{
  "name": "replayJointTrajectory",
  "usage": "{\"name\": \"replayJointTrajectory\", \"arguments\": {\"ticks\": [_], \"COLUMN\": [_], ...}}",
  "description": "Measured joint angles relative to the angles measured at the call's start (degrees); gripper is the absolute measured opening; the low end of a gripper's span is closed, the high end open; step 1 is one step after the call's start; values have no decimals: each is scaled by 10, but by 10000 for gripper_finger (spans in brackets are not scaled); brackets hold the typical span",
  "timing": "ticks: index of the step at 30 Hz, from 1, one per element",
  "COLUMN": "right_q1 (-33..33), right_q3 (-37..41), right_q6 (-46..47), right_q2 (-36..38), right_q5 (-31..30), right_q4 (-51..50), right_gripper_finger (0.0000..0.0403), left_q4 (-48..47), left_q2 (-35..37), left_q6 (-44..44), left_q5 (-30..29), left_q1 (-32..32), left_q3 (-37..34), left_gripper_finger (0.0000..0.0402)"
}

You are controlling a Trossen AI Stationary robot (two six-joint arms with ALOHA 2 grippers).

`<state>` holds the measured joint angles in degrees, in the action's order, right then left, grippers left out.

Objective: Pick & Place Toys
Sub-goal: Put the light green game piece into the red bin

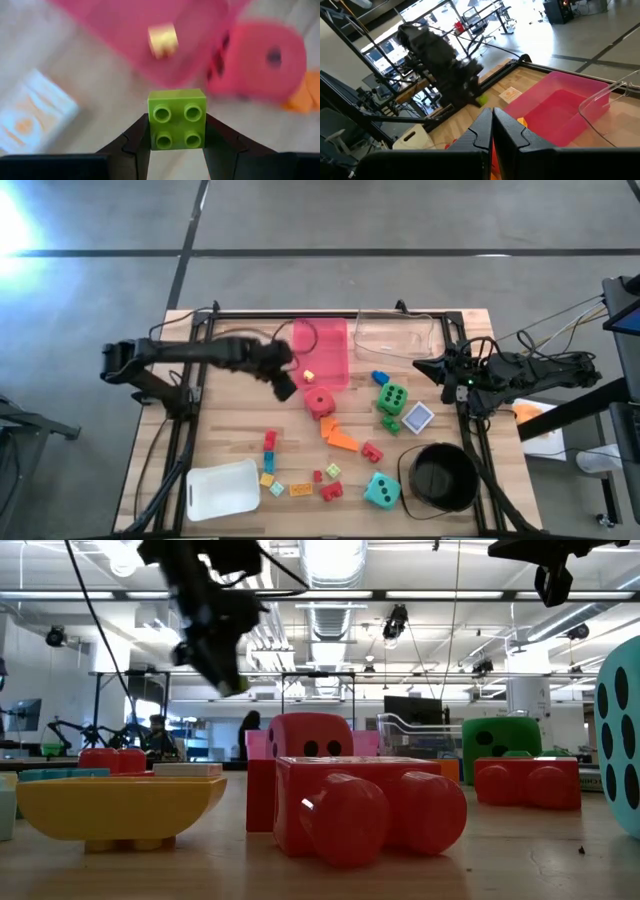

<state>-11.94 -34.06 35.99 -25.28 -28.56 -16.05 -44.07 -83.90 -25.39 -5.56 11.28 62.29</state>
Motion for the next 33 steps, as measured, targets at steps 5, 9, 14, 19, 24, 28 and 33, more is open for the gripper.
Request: {"name": "replayJointTrajectory", "arguments": {"ticks": [5, 9, 14, 19, 24, 28, 33], "right_q1": [0, 0, 0, 0, 0, 0, 0], "right_q3": [0, 0, 0, 0, 0, 0, 0], "right_q6": [0, 0, 0, 0, 0, 0, 0], "right_q2": [0, 0, 0, 0, 0, 0, 0], "right_q5": [0, 0, 0, 0, 0, 0, 0], "right_q4": [0, 0, 0, 0, 0, 0, 0], "right_gripper_finger": [9, 9, 9, 9, 9, 9, 9], "left_q4": [-3, -10, -23, -15, -18, -18, -17], "left_q2": [-64, -131, -212, -267, -311, -333, -352], "left_q6": [84, 123, 148, 150, 147, 145, 151], "left_q5": [19, 21, 22, 33, 41, 41, 41], "left_q1": [54, 75, 83, 100, 113, 116, 115], "left_q3": [80, 139, 199, 234, 253, 257, 256], "left_gripper_finger": [137, 137, 137, 137, 137, 137, 137]}}
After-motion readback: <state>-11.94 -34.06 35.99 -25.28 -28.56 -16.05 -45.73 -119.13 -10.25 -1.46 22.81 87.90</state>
